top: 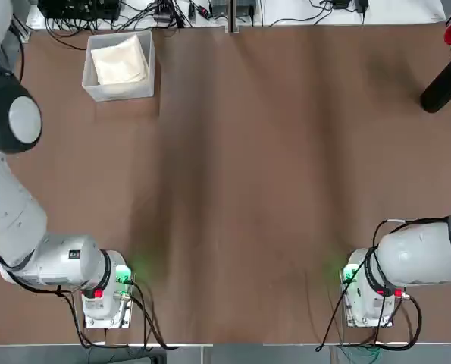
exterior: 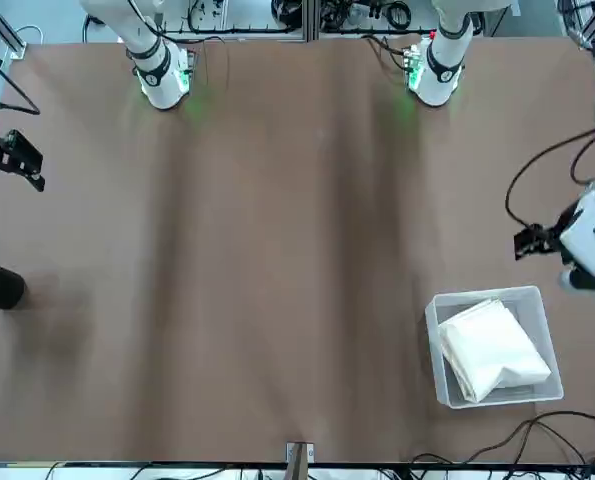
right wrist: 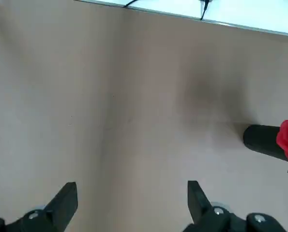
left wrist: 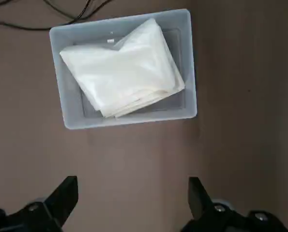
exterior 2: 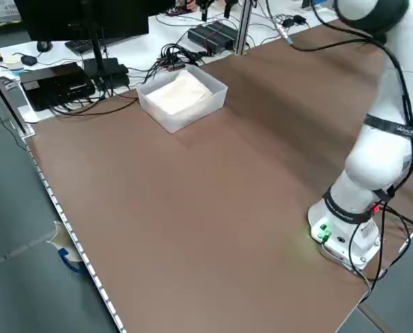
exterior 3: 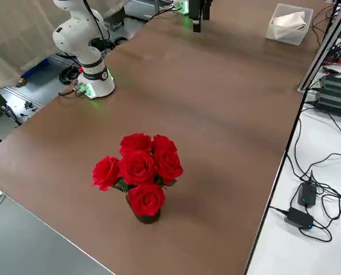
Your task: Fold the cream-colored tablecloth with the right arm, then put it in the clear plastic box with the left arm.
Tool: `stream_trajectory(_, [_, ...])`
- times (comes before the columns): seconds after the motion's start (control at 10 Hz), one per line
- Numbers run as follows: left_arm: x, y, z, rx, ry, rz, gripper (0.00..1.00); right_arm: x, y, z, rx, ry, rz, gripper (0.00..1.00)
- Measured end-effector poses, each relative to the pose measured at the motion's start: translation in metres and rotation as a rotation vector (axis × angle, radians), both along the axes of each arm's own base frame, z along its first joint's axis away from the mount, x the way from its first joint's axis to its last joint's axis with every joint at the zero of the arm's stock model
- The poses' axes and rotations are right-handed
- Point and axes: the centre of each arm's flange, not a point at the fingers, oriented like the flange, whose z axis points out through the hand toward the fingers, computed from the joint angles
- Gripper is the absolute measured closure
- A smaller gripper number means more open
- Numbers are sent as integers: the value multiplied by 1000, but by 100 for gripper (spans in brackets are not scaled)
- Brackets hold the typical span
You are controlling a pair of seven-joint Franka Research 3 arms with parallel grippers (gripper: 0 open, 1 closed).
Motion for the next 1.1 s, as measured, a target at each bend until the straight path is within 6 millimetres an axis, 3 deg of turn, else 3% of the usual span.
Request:
stream_trajectory(0.2, [-42, 0, 24, -11, -7, 49, 1, 0, 0, 0, 0, 0, 0, 0])
stream_trajectory(0.4, [-79, 0, 31, -13, 1, 52, 0, 0, 0, 0, 0, 0, 0, 0])
stream_trajectory(1.1, [-86, -3, 26, -38, 14, 70, 0, 0, 2, 0, 0, 0, 4, 0])
